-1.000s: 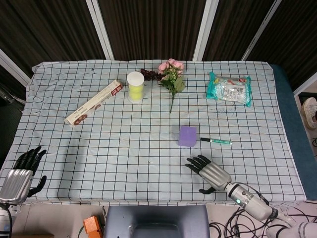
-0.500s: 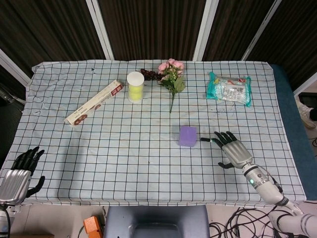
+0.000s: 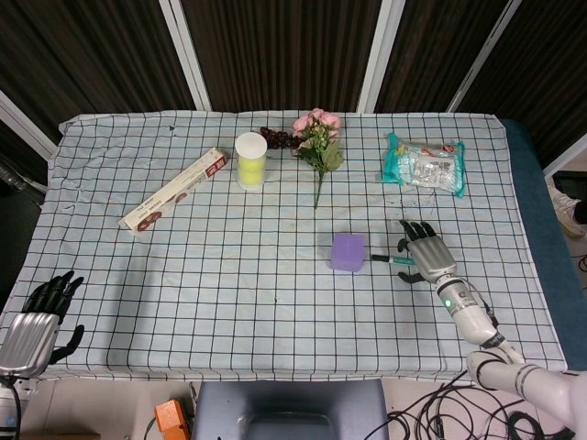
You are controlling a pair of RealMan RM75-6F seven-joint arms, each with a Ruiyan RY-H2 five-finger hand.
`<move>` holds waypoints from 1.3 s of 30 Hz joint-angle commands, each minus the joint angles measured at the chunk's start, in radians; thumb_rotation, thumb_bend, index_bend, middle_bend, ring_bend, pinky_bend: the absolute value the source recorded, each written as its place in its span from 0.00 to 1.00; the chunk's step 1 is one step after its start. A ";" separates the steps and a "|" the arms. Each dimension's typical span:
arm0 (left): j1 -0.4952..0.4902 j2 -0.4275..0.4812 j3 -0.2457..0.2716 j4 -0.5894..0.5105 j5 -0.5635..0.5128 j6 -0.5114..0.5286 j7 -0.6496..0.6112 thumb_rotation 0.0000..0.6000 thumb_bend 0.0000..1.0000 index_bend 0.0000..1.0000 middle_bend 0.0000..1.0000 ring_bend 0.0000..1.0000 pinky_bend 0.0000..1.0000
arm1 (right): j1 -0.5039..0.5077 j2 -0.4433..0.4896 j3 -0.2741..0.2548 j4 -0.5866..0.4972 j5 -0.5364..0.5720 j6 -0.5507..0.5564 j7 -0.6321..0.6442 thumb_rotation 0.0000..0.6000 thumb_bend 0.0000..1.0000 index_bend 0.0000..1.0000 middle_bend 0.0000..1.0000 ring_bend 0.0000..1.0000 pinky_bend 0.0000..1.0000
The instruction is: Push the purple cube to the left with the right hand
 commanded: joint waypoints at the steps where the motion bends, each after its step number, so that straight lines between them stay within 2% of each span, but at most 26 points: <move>1: 0.001 0.001 0.000 0.000 0.001 0.003 -0.002 1.00 0.43 0.00 0.00 0.00 0.12 | 0.002 -0.007 0.000 0.008 0.008 -0.002 -0.007 1.00 0.42 0.54 0.00 0.00 0.00; 21: 0.004 0.002 0.002 0.000 0.006 0.006 -0.005 1.00 0.43 0.00 0.00 0.00 0.12 | 0.001 -0.015 -0.013 0.024 0.004 0.011 0.001 1.00 0.48 0.61 0.02 0.00 0.00; 39: 0.006 0.004 0.003 0.002 0.007 0.009 -0.011 1.00 0.43 0.00 0.00 0.00 0.12 | 0.005 -0.025 -0.015 0.031 0.021 0.005 -0.020 1.00 0.48 0.65 0.03 0.00 0.00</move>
